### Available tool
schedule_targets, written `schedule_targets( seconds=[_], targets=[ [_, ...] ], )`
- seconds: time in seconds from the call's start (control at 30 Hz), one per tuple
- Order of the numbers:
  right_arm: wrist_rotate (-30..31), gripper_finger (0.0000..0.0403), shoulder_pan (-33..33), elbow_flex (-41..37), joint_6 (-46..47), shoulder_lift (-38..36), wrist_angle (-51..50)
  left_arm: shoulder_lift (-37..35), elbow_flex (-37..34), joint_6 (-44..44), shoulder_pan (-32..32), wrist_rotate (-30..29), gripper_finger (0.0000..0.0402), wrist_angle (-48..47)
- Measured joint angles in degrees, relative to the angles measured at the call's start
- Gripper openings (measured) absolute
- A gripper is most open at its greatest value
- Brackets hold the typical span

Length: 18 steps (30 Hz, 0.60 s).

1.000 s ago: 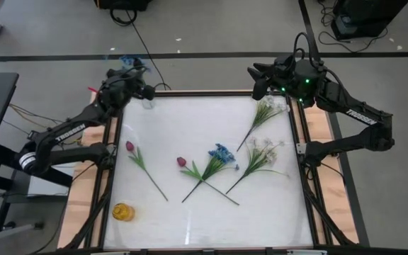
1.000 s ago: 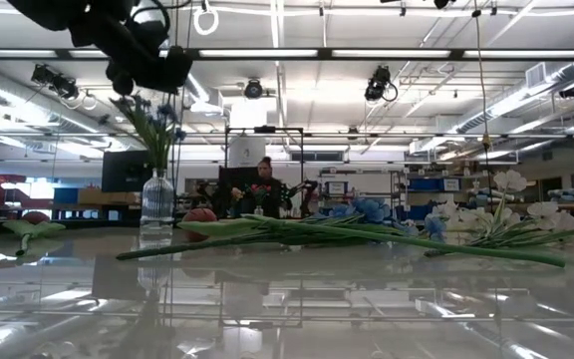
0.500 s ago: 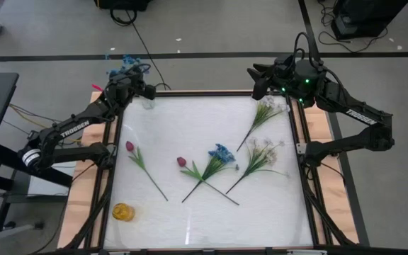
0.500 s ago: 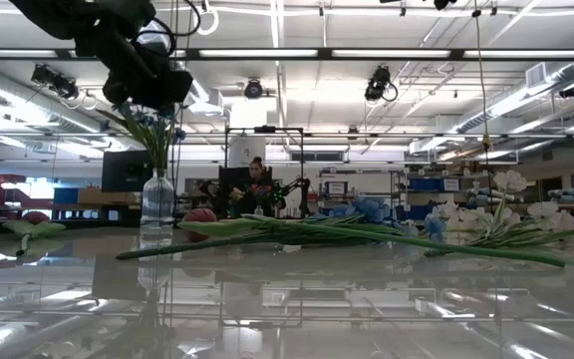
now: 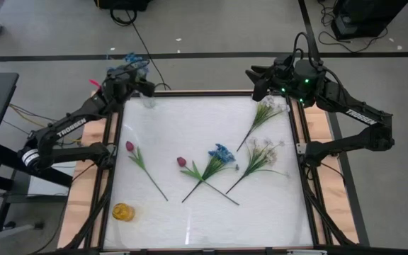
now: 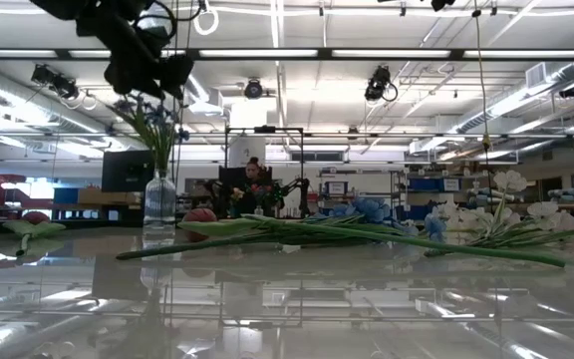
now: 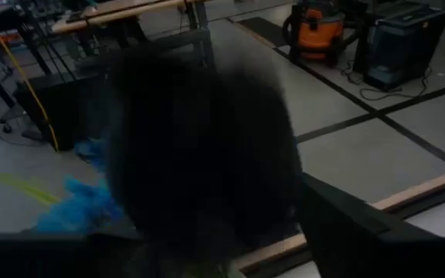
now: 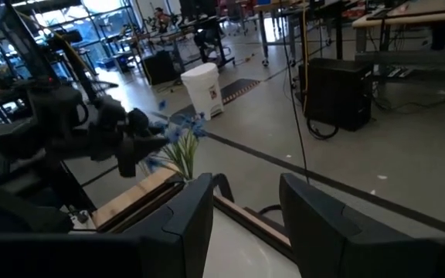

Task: Sort flowers into vase by color
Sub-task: Put the black tulip into the transparent vase

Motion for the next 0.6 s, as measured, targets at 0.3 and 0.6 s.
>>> schedule_targets(
  seconds=[0.3,0.6],
  targets=[
    [-1.31,0.0159,0.04,0.00,1.33,0.00,0.02,0.02,12.53,2.28,0.02,-0.11,0.0303,-15.59],
    [-2.78,0.0160,0.07,0.00,1.29,0.00,0.06,0.13,12.78,1.54,0.39,-0.26,0.0314,-22.88]
  ],
)
